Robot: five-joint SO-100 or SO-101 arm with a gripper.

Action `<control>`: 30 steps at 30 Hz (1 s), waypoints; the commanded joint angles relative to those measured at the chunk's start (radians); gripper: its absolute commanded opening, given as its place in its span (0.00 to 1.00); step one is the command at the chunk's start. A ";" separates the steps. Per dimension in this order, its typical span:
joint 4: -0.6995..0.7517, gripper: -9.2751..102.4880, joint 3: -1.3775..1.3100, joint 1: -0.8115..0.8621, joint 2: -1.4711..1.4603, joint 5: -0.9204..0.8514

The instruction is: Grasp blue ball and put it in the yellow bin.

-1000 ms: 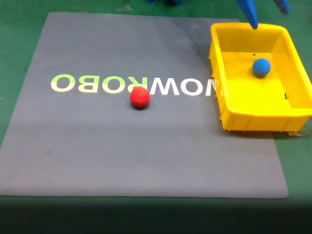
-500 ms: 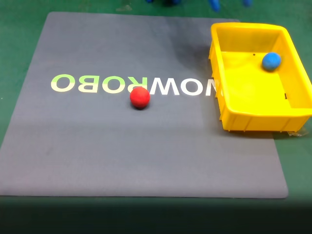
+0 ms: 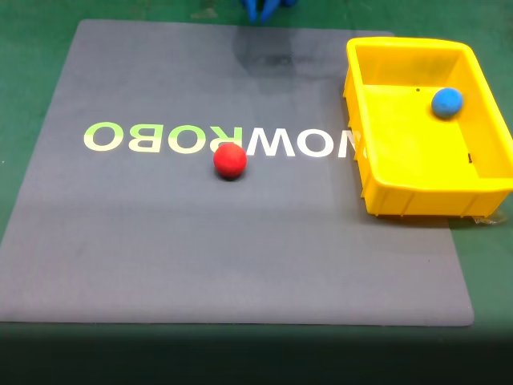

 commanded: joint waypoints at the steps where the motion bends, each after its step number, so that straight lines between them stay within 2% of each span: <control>1: 0.051 0.08 0.063 0.032 0.097 0.018; 14: 0.183 0.08 0.362 0.081 0.327 -0.005; 20: 0.299 0.08 0.365 0.071 0.330 0.012; 30: 0.299 0.08 0.365 0.071 0.330 0.012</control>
